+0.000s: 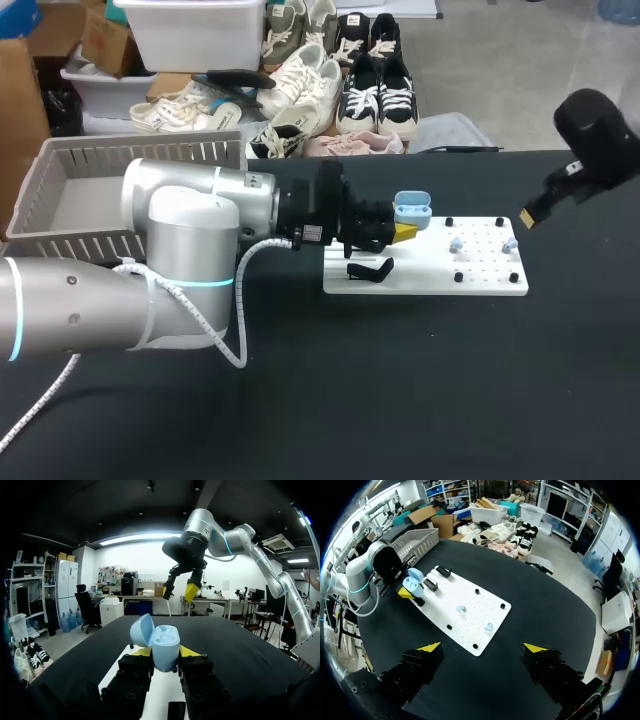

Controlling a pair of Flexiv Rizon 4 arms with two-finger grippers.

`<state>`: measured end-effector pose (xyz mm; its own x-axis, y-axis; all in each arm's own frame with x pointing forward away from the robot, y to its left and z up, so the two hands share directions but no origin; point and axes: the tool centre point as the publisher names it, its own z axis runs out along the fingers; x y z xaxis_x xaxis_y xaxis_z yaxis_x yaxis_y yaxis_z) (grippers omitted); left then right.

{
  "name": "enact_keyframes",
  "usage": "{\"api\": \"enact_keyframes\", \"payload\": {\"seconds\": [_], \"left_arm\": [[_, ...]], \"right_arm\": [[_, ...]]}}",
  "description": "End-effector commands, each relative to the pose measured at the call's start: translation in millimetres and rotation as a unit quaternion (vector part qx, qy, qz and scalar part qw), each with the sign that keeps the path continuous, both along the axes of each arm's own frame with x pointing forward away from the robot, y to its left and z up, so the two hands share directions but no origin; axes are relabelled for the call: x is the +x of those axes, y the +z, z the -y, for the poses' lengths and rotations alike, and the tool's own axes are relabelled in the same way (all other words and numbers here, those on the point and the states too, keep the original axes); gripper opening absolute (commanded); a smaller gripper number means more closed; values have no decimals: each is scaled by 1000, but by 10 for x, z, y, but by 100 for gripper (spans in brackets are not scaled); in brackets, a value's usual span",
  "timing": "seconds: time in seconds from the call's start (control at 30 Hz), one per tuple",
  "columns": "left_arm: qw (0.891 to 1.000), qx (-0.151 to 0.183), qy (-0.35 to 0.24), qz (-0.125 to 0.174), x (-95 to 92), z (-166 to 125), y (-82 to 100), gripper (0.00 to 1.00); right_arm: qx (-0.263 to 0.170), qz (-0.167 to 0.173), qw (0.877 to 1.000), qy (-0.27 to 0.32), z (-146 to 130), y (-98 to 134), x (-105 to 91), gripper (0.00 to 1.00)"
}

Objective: Pick up each earbud case from the left stands, insert the matching earbuds, close the lid, and place the case in the box.

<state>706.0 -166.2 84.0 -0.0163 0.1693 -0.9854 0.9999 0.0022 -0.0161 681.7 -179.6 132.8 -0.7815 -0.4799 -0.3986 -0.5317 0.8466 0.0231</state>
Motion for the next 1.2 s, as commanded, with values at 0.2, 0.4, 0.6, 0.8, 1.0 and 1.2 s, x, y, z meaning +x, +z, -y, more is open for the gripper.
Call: {"api": "enact_keyframes", "payload": {"seconds": [0.2,0.4,0.6,0.8,1.0,1.2], "left_arm": [[1000,-1,2,1,-9,1,-5,0],[1000,-1,2,1,-9,1,-5,0],[1000,-1,2,1,-9,1,-5,0],[1000,-1,2,1,-9,1,-5,0],[1000,-1,2,1,-9,1,-5,0],[1000,-1,2,1,-9,1,-5,0]], "right_arm": [[-85,11,996,-13,-40,-260,44,100],[-96,-2,995,-17,-84,-471,102,100],[-87,-7,996,-7,-115,-643,169,100],[-91,-20,996,11,-150,-774,247,100],[-94,-30,995,15,-157,-856,323,72],[-92,-36,995,10,-167,-899,371,64]]}}
